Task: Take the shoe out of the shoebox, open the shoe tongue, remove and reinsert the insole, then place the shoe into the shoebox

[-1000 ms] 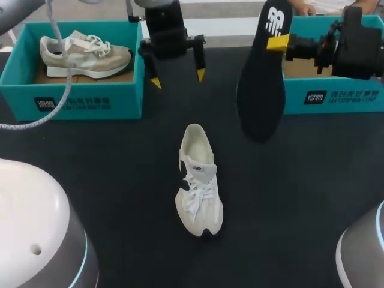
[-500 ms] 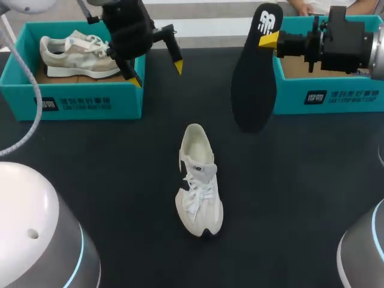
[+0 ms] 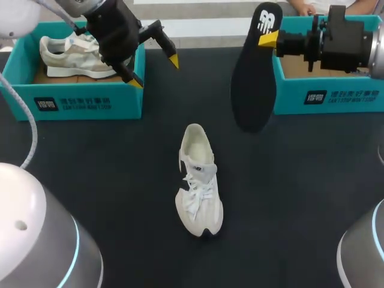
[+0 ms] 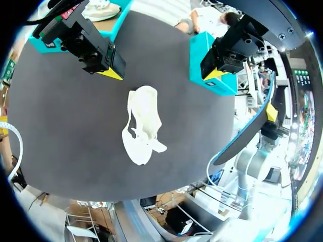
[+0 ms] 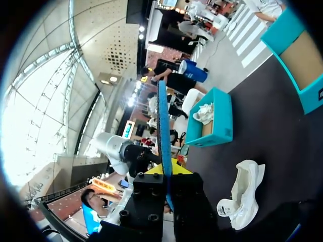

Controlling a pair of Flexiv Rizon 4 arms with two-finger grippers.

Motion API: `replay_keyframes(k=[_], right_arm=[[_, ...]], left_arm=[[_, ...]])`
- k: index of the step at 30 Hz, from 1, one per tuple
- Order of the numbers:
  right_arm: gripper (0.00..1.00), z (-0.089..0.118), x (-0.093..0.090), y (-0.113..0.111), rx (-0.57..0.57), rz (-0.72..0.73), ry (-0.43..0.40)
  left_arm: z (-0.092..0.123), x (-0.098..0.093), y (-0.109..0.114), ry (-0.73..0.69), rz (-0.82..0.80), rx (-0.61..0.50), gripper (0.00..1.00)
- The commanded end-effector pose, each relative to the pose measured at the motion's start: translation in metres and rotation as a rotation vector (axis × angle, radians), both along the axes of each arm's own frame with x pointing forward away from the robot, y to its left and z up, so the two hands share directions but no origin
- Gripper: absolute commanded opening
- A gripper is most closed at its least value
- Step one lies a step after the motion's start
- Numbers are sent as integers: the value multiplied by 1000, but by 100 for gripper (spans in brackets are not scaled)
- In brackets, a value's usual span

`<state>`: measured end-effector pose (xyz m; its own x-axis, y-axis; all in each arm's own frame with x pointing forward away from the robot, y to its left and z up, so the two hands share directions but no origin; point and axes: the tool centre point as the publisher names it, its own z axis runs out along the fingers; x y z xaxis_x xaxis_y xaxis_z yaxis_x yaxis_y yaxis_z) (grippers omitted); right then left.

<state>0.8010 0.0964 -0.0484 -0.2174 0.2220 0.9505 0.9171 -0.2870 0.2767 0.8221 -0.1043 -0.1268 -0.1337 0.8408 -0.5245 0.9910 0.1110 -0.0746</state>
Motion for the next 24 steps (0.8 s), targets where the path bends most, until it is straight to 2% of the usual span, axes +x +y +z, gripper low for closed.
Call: replay_keyframes(k=[1,6,11,15,20,24], right_arm=[[0,0,11,-1,-15,25,46],[0,-12,12,6,9,37,79],[0,-23,12,25,29,48,114],[0,-28,14,42,58,57,140],[0,-35,21,58,138,78,221],[0,-38,30,69,143,97,304]], left_arm=[[1,-7,15,-27,23,-192,100],[21,-12,20,-16,11,-310,100],[32,-12,17,-30,-18,-383,100],[38,-16,11,-30,-63,-484,100],[40,-24,0,-55,-145,-596,100],[31,-32,-9,-64,-204,-636,100]])
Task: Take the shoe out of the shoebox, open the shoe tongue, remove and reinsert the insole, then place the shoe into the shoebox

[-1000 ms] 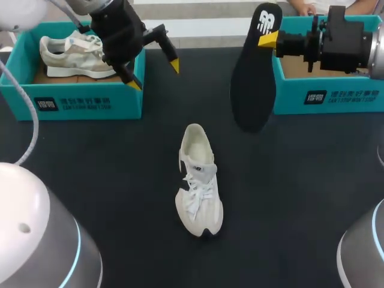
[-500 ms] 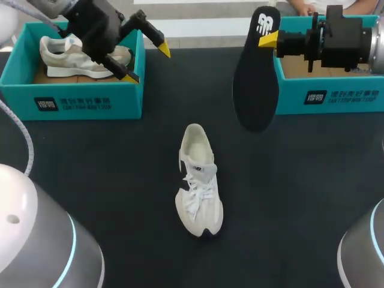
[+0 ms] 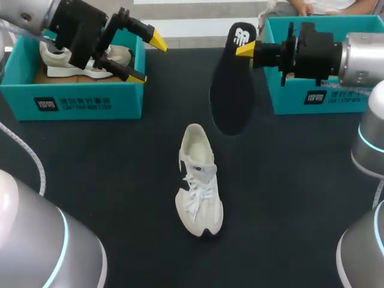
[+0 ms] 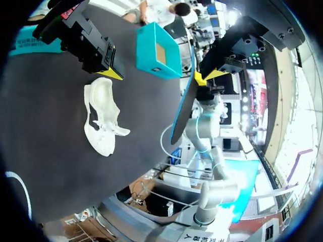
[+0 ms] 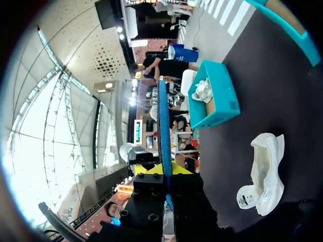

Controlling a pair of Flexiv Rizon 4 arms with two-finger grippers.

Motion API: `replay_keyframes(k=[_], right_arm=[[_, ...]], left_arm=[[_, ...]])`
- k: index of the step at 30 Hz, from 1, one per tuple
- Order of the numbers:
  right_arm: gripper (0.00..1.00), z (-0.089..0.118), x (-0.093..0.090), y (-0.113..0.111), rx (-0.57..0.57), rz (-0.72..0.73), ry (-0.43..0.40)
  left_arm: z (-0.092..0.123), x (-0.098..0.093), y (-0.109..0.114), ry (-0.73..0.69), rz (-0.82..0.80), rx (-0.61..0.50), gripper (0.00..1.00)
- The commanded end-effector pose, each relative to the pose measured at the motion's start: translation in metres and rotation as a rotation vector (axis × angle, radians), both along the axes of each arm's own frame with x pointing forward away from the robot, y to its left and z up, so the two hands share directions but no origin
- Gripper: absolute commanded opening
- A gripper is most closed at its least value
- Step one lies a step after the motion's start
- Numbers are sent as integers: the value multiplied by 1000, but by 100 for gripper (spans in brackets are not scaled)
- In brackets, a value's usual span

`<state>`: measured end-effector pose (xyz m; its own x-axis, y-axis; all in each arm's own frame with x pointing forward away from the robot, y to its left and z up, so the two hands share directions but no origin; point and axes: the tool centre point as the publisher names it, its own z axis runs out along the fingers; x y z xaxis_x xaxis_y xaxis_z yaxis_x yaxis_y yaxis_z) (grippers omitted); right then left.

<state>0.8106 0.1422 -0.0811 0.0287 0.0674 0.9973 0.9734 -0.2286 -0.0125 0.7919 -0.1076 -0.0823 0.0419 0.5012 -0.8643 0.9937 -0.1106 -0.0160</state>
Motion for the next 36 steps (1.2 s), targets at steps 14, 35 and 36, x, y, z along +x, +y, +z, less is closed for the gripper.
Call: replay_keyframes(k=[14,35,36], right_arm=[[0,-6,27,29,-24,7,68],[0,-33,41,80,37,-9,188],[0,-33,41,81,38,-9,187]], left_arm=[[-36,-8,-28,-56,45,-234,100],[-38,-8,-52,-67,93,-377,38],[-39,-9,-53,-67,91,-379,37]])
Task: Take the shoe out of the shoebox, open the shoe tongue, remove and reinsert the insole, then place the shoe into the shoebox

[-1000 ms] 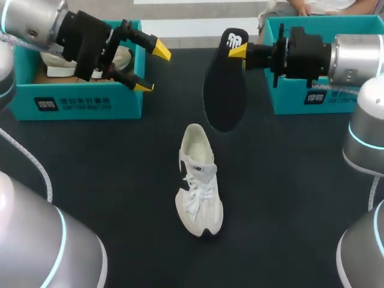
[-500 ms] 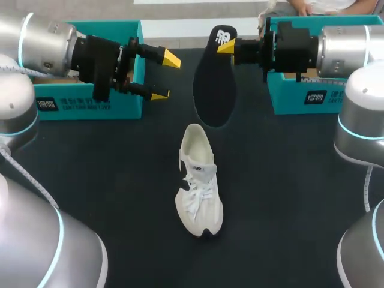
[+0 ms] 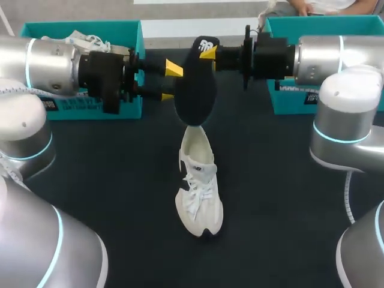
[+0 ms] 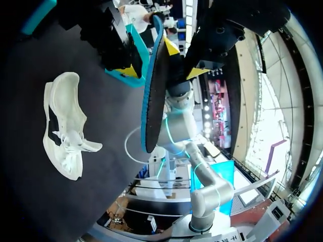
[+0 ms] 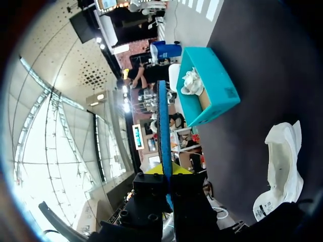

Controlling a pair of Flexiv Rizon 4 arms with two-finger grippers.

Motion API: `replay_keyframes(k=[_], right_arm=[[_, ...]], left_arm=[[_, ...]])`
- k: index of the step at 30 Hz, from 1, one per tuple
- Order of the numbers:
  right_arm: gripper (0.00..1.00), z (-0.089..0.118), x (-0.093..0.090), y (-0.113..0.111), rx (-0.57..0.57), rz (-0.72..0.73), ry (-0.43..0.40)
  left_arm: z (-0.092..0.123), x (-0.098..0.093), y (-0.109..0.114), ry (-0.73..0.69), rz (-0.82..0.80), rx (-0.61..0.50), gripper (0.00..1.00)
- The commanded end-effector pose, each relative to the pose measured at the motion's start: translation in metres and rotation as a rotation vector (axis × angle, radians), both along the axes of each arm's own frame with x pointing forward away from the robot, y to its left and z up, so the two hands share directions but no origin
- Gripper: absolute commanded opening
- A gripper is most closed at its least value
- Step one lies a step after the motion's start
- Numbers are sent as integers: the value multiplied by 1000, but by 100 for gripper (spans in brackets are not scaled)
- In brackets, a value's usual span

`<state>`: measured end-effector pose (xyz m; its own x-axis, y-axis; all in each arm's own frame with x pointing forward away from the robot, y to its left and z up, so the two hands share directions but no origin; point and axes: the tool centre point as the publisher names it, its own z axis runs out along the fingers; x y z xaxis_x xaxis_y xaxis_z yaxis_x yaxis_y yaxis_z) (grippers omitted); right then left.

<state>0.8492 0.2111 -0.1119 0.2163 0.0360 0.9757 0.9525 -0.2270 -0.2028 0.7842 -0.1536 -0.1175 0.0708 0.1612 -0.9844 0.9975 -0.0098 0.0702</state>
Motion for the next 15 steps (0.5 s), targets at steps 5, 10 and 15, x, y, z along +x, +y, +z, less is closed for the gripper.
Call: replay_keyframes(k=[5,10,15], right_arm=[[0,-3,2,17,6,5,-1],[0,-4,-4,17,7,1,3],[95,-2,-8,15,-55,57,-74]], left_arm=[[-8,-2,-12,-3,-1,-15,15],[-12,-4,-10,6,4,-23,0],[-11,-2,-2,23,18,-37,0]])
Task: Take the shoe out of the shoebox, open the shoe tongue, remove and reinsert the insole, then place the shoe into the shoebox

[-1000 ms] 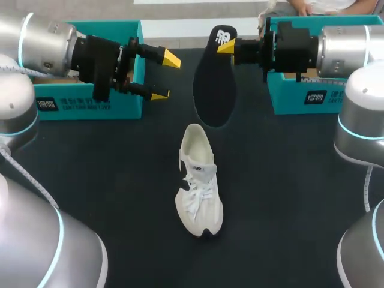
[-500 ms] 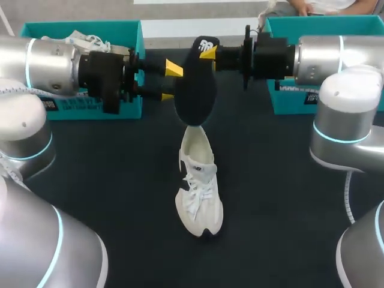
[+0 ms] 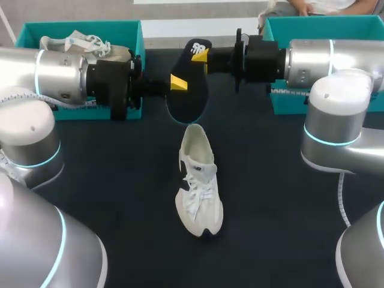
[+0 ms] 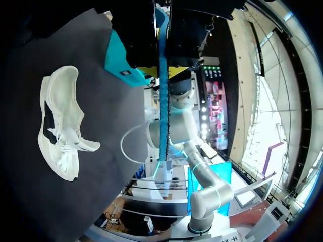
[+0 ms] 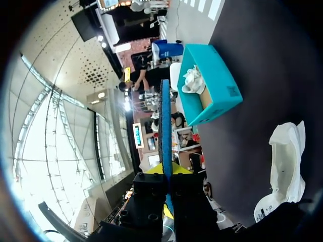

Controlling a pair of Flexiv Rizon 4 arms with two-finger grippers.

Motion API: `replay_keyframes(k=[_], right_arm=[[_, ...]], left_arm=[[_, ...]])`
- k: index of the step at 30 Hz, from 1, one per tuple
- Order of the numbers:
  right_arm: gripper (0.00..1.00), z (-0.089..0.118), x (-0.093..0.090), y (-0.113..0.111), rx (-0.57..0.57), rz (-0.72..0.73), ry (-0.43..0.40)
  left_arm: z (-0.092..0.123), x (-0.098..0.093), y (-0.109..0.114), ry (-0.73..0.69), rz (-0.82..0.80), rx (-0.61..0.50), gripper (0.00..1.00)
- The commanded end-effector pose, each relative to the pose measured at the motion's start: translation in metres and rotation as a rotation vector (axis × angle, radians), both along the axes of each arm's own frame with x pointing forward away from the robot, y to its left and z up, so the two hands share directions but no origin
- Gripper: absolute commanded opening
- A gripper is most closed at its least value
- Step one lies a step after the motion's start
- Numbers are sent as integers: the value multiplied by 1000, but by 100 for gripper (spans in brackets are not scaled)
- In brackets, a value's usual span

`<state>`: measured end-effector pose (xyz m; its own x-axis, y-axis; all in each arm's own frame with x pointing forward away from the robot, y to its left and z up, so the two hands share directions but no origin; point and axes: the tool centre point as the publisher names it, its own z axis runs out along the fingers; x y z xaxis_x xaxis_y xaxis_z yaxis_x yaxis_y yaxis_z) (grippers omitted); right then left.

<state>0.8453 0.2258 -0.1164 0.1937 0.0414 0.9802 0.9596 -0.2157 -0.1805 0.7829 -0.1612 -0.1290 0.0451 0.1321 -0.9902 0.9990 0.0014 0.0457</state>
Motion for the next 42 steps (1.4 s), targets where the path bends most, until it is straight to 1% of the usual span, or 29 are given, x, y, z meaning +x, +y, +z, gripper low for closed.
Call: replay_keyframes(k=[1,3,4,8,10,12,14,21,25,29,31,33,34,42], right_arm=[[100,4,-5,-3,-53,53,-80],[100,4,-10,-11,-134,100,-131],[100,4,-13,-18,-139,90,-159],[100,5,-25,-40,-120,106,-266],[100,2,-31,-52,-140,125,-308],[100,2,-35,-61,-126,136,-362],[100,3,-38,-69,-76,125,-401],[100,-3,-44,-94,-25,201,-399],[100,-1,-43,-100,-12,257,-367],[100,-1,-40,-106,-21,265,-350],[100,-1,-37,-107,-21,230,-346],[100,-1,-37,-107,-21,230,-346],[100,-1,-37,-107,-21,230,-346],[100,-1,-37,-107,-21,230,-346]], left_arm=[[2,-2,9,0,12,-15,0],[5,-4,16,0,17,-21,0],[6,-5,20,-1,19,-25,0],[9,-7,36,6,33,-36,0],[11,-6,42,10,48,-41,0],[12,-6,47,12,50,-46,0],[14,-5,50,12,55,-50,0],[20,-5,51,-6,50,-62,0],[22,-4,47,-11,39,-68,0],[23,-4,42,-19,28,-72,0],[23,-4,41,-20,31,-76,0],[25,-4,41,-14,43,-77,0],[25,-4,44,-22,42,-56,0],[25,-4,44,-22,42,-56,0]])
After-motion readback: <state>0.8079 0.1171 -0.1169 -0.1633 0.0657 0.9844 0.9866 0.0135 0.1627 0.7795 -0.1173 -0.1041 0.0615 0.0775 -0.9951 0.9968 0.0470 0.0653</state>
